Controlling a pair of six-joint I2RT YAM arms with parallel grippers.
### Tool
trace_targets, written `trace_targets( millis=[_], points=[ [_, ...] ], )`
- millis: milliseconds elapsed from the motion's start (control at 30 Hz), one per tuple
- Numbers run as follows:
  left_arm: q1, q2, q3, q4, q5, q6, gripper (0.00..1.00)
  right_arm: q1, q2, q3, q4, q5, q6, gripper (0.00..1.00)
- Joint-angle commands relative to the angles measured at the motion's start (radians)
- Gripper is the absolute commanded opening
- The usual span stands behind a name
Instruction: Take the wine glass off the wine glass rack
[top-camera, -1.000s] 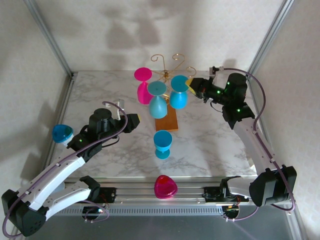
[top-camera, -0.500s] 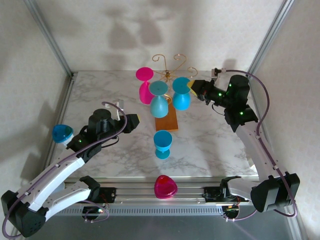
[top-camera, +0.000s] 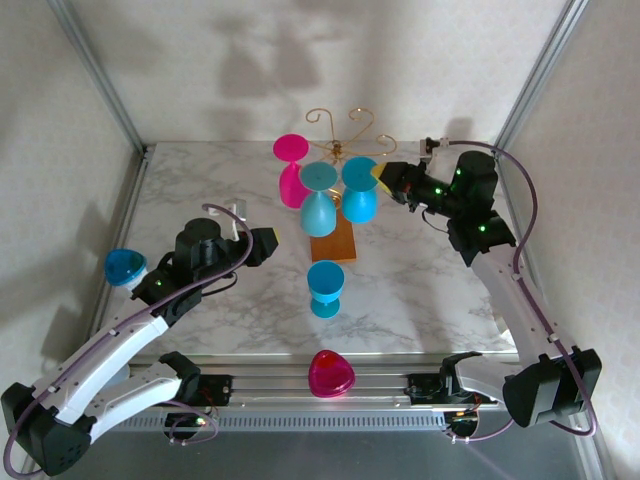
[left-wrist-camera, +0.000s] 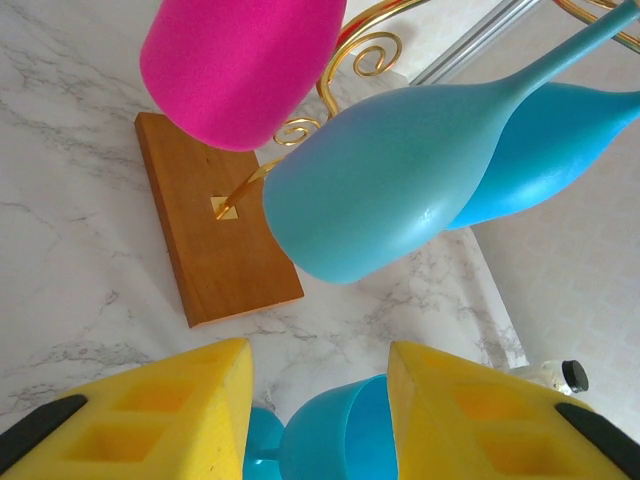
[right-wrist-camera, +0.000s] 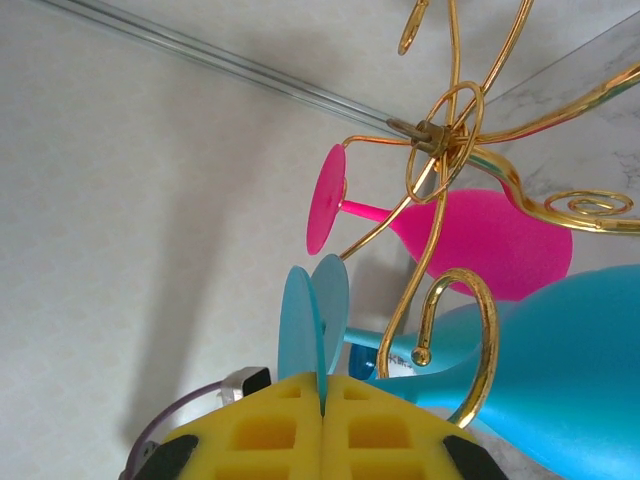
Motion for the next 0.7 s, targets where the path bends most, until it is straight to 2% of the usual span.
trace_targets(
  millis=[0,667],
  points=[
    [-0.007,-0.019,-0.009,-0.001,-0.014,-0.012,0.39,0.010,0.011,0.049,0.015,-0.027,-0.009,0.00],
    [-0.007,-0.025,-0.011,-0.013,-0.029,-0.007,0.40,0.001,0.121,0.117,0.058,0.066,0.013,0.00]
  ],
)
